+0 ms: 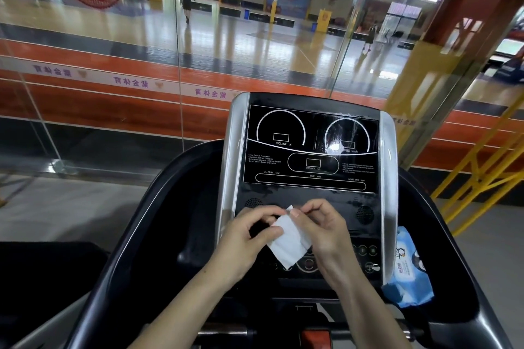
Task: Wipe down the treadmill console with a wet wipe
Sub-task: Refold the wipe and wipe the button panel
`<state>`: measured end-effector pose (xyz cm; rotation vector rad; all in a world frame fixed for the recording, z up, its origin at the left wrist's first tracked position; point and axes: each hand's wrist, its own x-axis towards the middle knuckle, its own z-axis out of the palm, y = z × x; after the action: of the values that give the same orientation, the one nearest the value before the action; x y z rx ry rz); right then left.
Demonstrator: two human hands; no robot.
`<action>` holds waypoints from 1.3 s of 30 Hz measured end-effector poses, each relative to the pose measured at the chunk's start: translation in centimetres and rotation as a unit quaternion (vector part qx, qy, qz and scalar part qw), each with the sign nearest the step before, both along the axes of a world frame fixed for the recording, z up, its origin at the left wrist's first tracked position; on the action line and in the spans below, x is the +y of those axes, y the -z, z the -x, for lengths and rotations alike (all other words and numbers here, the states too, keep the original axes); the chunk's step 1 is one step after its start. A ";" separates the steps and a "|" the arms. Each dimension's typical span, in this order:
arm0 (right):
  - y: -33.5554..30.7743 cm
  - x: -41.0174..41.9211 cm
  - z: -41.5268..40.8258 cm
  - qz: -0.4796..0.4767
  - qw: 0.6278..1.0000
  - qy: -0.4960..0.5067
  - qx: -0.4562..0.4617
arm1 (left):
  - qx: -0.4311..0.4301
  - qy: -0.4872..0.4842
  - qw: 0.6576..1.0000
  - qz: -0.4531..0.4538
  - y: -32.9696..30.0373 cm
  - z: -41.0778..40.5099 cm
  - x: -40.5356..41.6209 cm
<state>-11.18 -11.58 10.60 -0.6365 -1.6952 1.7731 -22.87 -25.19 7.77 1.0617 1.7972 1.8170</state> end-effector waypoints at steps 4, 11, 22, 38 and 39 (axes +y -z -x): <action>0.2 0.4 -1.2 -0.069 0.996 -0.038 -0.051 | -0.002 -0.067 0.998 -0.019 -0.2 -0.6 0.1; 1.1 -0.3 -2.1 -0.122 0.985 -0.056 -0.104 | -0.107 -0.125 0.983 -0.079 0.0 -1.3 1.2; 2.2 1.1 -4.3 -0.176 0.980 -0.020 -0.095 | -0.099 -0.060 0.992 -0.045 0.7 -3.5 2.7; 4.2 8.3 -12.7 0.010 0.996 -0.049 -0.067 | -0.049 0.021 0.996 0.077 1.8 -10.1 9.4; 4.6 8.7 -13.2 0.050 0.995 -0.060 -0.062 | -0.050 0.026 0.995 0.083 1.8 -10.5 9.8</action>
<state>2.00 -2.90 5.95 -0.7156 -1.7693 1.9486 -12.37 -15.43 5.92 0.9286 1.8093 1.6282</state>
